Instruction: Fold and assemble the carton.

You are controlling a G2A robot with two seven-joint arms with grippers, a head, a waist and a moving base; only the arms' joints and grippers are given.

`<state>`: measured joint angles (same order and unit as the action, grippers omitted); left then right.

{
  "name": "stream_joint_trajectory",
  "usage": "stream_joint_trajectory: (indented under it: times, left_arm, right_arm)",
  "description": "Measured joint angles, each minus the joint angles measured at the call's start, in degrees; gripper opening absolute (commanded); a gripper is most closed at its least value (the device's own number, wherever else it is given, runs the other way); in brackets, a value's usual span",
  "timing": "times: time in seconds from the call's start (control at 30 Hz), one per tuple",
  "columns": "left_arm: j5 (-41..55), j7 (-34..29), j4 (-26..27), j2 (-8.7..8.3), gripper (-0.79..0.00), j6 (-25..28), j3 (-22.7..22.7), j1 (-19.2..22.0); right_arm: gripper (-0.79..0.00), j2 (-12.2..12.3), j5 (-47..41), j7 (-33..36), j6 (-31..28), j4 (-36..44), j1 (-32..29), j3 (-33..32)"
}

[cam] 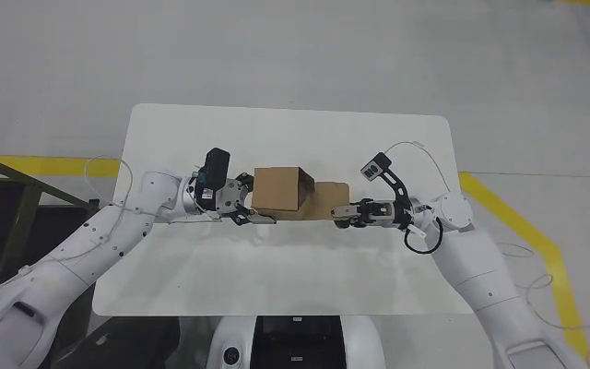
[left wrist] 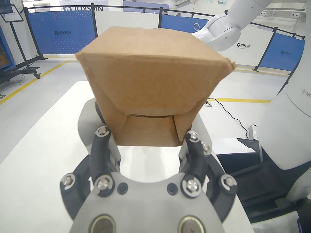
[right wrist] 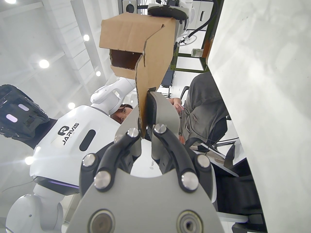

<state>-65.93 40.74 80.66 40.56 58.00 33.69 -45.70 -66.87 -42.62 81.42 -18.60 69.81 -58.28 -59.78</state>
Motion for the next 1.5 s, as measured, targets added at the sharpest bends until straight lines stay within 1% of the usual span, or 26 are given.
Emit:
stream_joint_trajectory:
  times: [0.07,0.1,0.13,0.17,0.33,0.43,0.5,0.57,0.63,0.8,0.97,1.03,1.17,1.27,1.4,1.43,1.47,1.5]
  left_arm:
    - [0.0,0.1,0.0,-0.05,-0.16,0.0,-0.1,0.1]
    - [0.0,0.1,0.0,-0.08,-0.163,0.0,-0.1,0.1]
    - [0.0,0.2,0.0,-0.1,-0.16,0.0,-0.2,0.1]
    - [-0.1,0.3,0.0,-0.12,-0.166,0.0,-0.2,0.1]
    - [-0.2,1.2,-0.2,-0.34,-0.179,0.0,-0.3,0.0]
    - [-0.2,1.8,-0.4,-0.46,-0.206,0.0,-0.5,0.0]
    - [-0.3,2.2,-0.4,-0.53,-0.243,0.0,-0.7,0.0]
    - [-0.3,2.6,-0.5,-0.59,-0.314,0.0,-0.9,0.1]
    - [-0.4,2.8,-0.5,-0.64,-0.357,0.0,-1.0,0.2]
    - [-0.9,3.6,-0.4,-0.72,-0.354,0.0,-1.3,0.4]
    - [-1.2,4.4,-0.6,-0.83,-0.339,0.0,-1.4,0.4]
    - [-1.3,4.9,-0.6,-0.89,-0.345,0.0,-1.4,0.5]
    - [-1.2,5.6,-0.5,-0.97,-0.394,0.0,-1.3,0.5]
    - [-0.5,5.6,0.0,-1.02,-0.397,0.0,-0.9,0.3]
    - [0.9,5.5,0.6,-1.14,-0.394,0.0,0.1,-0.2]
    - [1.2,5.5,0.7,-1.17,-0.394,0.0,0.4,-0.3]
    - [1.4,5.5,0.8,-1.21,-0.394,0.0,0.7,-0.5]
    - [1.8,5.5,1.0,-1.26,-0.394,0.0,1.2,-0.8]
  right_arm:
    - [-0.332,0.0,-0.1,0.0,0.0,-0.1,0.1,0.0]
    - [-0.166,0.0,-0.1,0.0,0.1,-0.1,0.1,0.0]
    - [-0.062,0.0,-0.1,0.0,0.1,-0.1,0.1,-0.1]
    - [0.0,-0.1,-0.1,0.0,0.1,-0.1,0.1,-0.1]
    - [0.0,0.0,-0.4,0.0,0.2,0.2,0.0,-0.7]
    - [0.0,0.1,-0.8,0.2,0.1,0.5,-0.3,-1.3]
    - [0.0,0.2,-0.7,0.3,0.2,0.8,-0.5,-1.5]
    - [0.0,0.2,-0.7,0.2,0.3,1.2,-0.6,-1.6]
    - [0.0,0.1,-0.8,0.1,0.3,1.5,-0.7,-1.5]
    - [-0.009,0.1,-0.9,-0.1,0.3,2.1,-0.6,-1.4]
    - [0.0,0.0,-0.7,-0.4,0.5,2.5,-0.5,-1.5]
    - [0.0,0.0,-0.6,-0.4,0.5,2.6,-0.5,-1.5]
    - [0.0,0.0,-1.1,-0.7,0.4,2.2,-0.4,-2.0]
    - [0.0,0.1,-1.7,-1.3,0.5,1.4,-0.6,-2.8]
    - [0.0,0.3,-2.0,-4.5,1.0,-0.6,-1.0,-4.6]
    - [-0.052,0.4,-2.0,-5.3,1.1,-1.1,-1.2,-5.0]
    - [-0.083,0.5,-2.0,-6.0,1.4,-1.4,-1.4,-5.3]
    - [-0.092,0.6,-1.2,-6.7,2.0,-1.8,-1.6,-5.5]
